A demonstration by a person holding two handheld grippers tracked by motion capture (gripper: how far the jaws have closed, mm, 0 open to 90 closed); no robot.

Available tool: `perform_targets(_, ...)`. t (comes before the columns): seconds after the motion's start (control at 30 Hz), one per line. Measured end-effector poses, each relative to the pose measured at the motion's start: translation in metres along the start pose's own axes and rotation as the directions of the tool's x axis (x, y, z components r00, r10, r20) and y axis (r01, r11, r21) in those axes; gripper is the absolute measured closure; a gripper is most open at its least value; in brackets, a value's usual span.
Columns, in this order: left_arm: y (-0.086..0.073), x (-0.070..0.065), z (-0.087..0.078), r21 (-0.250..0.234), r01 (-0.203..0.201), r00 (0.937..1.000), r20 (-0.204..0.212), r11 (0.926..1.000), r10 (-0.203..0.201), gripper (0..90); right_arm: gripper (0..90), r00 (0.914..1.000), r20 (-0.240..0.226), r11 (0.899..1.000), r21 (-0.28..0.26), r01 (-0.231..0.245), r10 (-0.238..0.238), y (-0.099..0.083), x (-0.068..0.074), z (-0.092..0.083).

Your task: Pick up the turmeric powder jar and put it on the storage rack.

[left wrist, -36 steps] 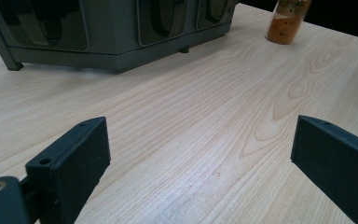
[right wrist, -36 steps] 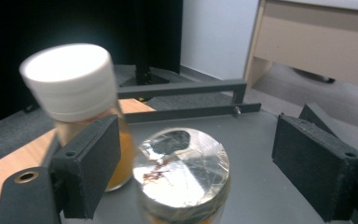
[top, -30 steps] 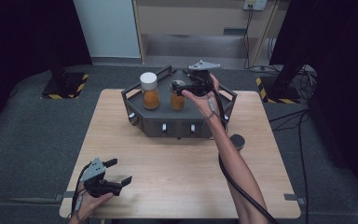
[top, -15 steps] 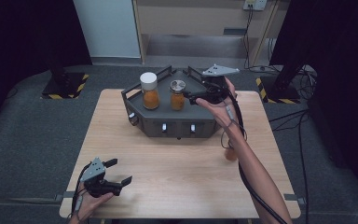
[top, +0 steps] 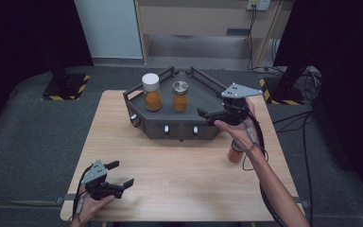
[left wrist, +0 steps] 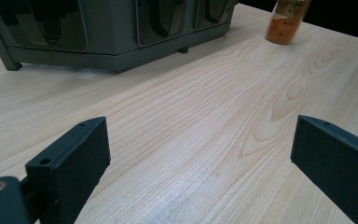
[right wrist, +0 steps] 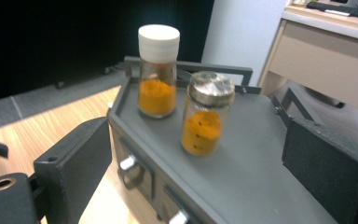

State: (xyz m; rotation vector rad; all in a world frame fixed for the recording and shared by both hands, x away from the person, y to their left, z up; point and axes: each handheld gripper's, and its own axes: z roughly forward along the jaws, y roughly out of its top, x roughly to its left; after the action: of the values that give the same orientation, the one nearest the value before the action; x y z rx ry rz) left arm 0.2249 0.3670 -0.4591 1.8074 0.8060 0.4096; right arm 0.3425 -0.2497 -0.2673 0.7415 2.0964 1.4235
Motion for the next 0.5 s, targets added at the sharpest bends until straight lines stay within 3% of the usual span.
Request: perform_targets(0.5,0.000,0.000,0.000,-0.002,0.004,1.0000,0.001,1.0000,-0.004,3.8,7.3,0.9997,0.007,1.000,-0.011,-0.023,0.024,-0.052,0.009,-0.049)
